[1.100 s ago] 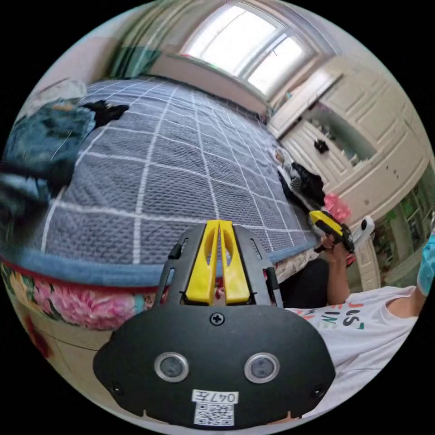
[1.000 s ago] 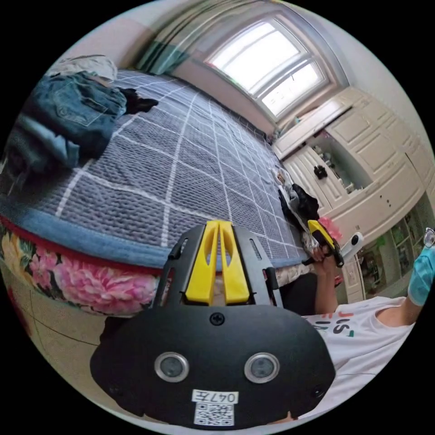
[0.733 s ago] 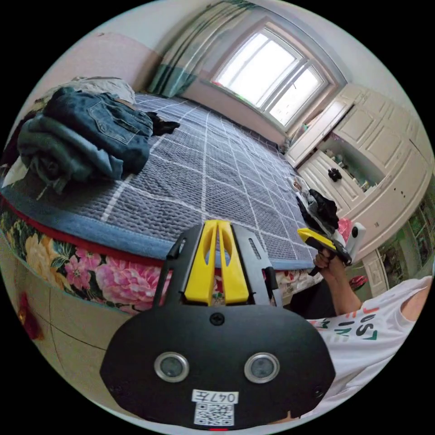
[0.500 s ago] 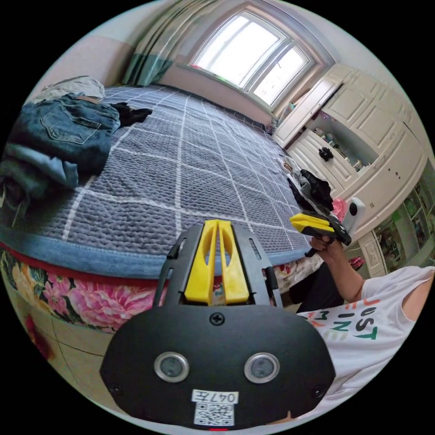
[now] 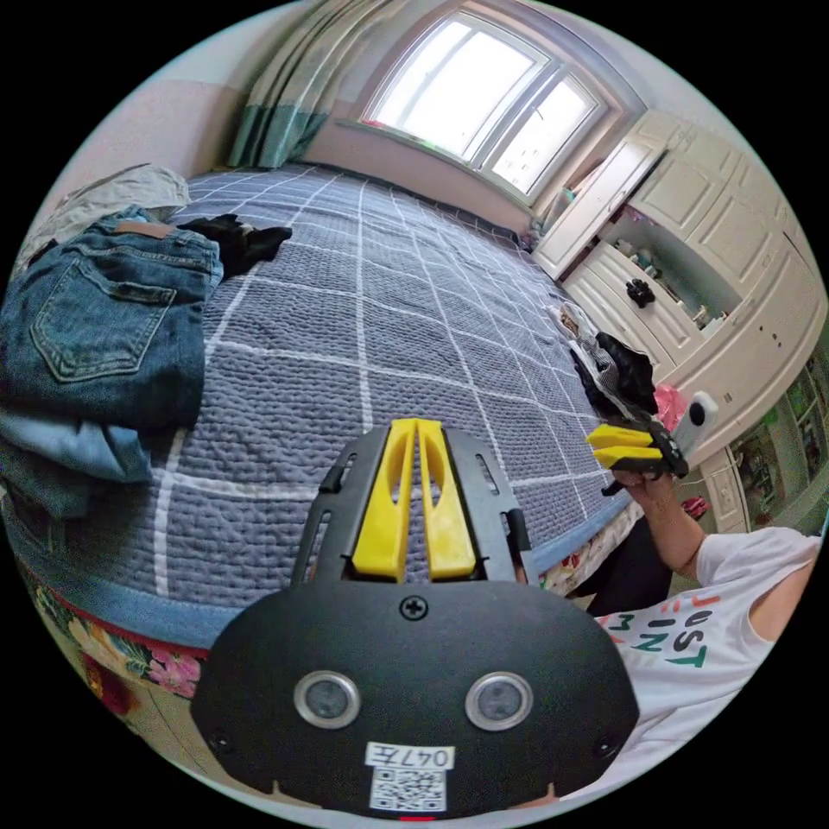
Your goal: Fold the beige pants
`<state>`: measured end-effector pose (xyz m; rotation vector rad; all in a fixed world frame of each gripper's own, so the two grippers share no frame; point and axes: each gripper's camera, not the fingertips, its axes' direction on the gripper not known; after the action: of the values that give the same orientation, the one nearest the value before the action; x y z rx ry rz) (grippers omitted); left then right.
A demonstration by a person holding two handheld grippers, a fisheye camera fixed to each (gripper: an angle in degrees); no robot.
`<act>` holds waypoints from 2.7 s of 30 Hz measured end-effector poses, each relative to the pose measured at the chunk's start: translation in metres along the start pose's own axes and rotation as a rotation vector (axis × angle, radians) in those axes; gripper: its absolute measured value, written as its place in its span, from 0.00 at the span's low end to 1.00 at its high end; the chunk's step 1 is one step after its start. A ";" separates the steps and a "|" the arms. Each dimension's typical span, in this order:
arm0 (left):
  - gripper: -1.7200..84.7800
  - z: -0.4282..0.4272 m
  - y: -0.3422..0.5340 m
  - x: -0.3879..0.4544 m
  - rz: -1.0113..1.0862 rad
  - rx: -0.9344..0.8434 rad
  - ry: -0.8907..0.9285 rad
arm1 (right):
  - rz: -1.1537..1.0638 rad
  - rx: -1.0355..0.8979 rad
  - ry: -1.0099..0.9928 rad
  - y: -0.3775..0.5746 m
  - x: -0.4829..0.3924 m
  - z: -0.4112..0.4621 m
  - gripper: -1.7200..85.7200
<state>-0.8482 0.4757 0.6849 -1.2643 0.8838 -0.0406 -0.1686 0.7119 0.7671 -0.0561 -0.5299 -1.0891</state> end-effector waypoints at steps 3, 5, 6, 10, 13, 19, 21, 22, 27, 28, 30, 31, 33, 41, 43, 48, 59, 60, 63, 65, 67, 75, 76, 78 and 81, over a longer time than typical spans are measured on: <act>0.01 -0.007 0.014 -0.022 -0.030 0.007 0.029 | -0.107 -0.037 -0.019 -0.077 -0.005 0.042 0.04; 0.01 -0.017 0.020 -0.037 -0.045 0.034 0.081 | -0.167 -0.045 -0.008 -0.117 -0.010 0.072 0.04; 0.01 -0.023 0.022 -0.048 -0.058 0.048 0.103 | -0.196 -0.042 -0.004 -0.140 -0.014 0.091 0.03; 0.01 -0.038 0.035 -0.091 -0.133 0.095 0.148 | -0.224 -0.034 0.023 -0.196 -0.023 0.147 0.03; 0.01 -0.045 0.041 -0.118 -0.166 0.103 0.182 | -0.205 -0.065 0.032 -0.235 -0.023 0.199 0.04; 0.01 -0.058 0.059 -0.165 -0.221 0.178 0.153 | -0.276 0.050 -0.048 -0.329 -0.047 0.275 0.04; 0.01 -0.060 0.061 -0.176 -0.227 0.174 0.178 | -0.379 0.092 -0.071 -0.383 -0.075 0.308 0.05; 0.01 -0.061 0.063 -0.183 -0.244 0.168 0.170 | -0.396 0.091 -0.088 -0.398 -0.082 0.319 0.05; 0.01 -0.068 0.068 -0.210 -0.289 0.150 0.228 | -0.514 0.030 -0.106 -0.506 -0.148 0.435 0.09; 0.01 -0.071 0.071 -0.216 -0.294 0.163 0.253 | -0.523 0.023 -0.087 -0.515 -0.154 0.448 0.09; 0.01 -0.078 0.075 -0.225 -0.310 0.188 0.291 | -0.567 -0.012 0.043 -0.545 -0.173 0.491 0.11; 0.01 -0.081 0.076 -0.231 -0.320 0.194 0.315 | -0.577 -0.029 0.070 -0.551 -0.177 0.500 0.12; 0.01 -0.085 0.078 -0.238 -0.330 0.193 0.356 | -0.590 -0.075 0.128 -0.574 -0.187 0.531 0.13; 0.01 -0.274 0.076 -0.255 -0.091 0.563 0.057 | -0.595 -0.171 0.268 -0.605 -0.196 0.576 0.14; 0.02 -0.333 0.064 -0.298 -0.057 0.612 -0.011 | -0.571 -0.162 0.281 -0.611 -0.194 0.574 0.14; 0.17 -0.391 -0.017 -0.391 -0.178 0.498 -0.322 | -0.526 -0.239 0.244 -0.620 -0.191 0.587 0.12; 0.09 -0.346 -0.095 -0.461 -0.421 0.422 -0.302 | -0.617 -0.090 0.303 -0.599 -0.212 0.522 0.02; 0.08 -0.347 -0.092 -0.449 -0.407 0.467 -0.278 | -0.601 -0.043 0.313 -0.597 -0.209 0.502 0.02; 0.06 -0.349 -0.100 -0.415 -0.363 0.521 -0.188 | -0.564 0.049 0.332 -0.592 -0.203 0.446 0.02; 0.10 -0.349 -0.113 -0.381 -0.295 0.544 -0.146 | -0.553 0.110 0.307 -0.584 -0.202 0.403 0.02; 0.20 -0.347 -0.137 -0.320 -0.189 0.497 -0.191 | -0.570 0.137 0.283 -0.571 -0.204 0.356 0.02; 0.10 -0.267 -0.178 -0.088 0.283 0.238 -0.003 | -0.582 0.102 0.283 -0.445 -0.206 0.113 0.01; 0.06 -0.255 -0.175 -0.052 0.365 0.245 0.116 | -0.577 0.091 0.288 -0.434 -0.207 0.096 0.01; 0.03 -0.236 -0.175 0.003 0.426 0.201 0.223 | -0.572 0.079 0.347 -0.383 -0.211 0.029 0.01; 0.02 -0.197 -0.178 0.103 0.563 0.088 0.259 | -0.550 -0.020 0.449 -0.327 -0.209 -0.044 0.01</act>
<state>-0.8181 0.2060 0.7713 -0.9041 1.4225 0.2059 -0.5047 0.7170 0.5680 0.3279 -0.1230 -1.5879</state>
